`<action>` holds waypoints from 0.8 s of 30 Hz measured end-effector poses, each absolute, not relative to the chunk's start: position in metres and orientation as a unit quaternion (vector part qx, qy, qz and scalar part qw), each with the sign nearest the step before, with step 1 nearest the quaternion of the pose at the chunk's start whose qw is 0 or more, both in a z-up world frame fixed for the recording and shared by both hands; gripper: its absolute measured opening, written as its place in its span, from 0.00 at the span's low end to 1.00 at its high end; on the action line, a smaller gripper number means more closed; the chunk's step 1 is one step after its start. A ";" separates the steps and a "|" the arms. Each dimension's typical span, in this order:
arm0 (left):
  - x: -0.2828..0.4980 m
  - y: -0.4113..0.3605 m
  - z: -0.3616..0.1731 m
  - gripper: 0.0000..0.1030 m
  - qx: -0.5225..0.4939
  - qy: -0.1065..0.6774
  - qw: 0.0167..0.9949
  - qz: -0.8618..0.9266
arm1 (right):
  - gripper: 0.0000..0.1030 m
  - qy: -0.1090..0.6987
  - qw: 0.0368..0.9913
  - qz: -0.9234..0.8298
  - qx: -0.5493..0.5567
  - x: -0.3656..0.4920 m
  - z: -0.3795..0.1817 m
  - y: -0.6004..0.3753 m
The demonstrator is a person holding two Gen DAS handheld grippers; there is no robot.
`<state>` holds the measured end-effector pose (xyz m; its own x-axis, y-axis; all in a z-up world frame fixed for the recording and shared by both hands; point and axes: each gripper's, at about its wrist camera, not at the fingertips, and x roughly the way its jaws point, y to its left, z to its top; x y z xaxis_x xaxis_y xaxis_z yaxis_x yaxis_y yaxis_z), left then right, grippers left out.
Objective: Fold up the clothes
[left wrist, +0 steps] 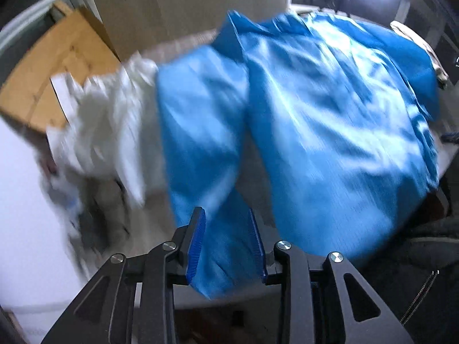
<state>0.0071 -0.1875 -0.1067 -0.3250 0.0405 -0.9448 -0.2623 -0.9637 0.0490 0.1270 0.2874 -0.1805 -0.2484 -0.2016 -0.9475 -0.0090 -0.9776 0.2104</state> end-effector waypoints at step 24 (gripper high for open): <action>0.035 -0.121 -0.167 0.03 -0.592 0.047 0.167 0.787 | 0.04 -0.063 0.127 -0.784 0.604 0.178 -0.216 0.245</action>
<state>0.0347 -0.1207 -0.1669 -0.2436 0.2076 -0.9474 -0.3191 -0.9396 -0.1238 0.1775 0.2453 -0.2159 -0.2386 -0.2757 -0.9312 0.1238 -0.9597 0.2524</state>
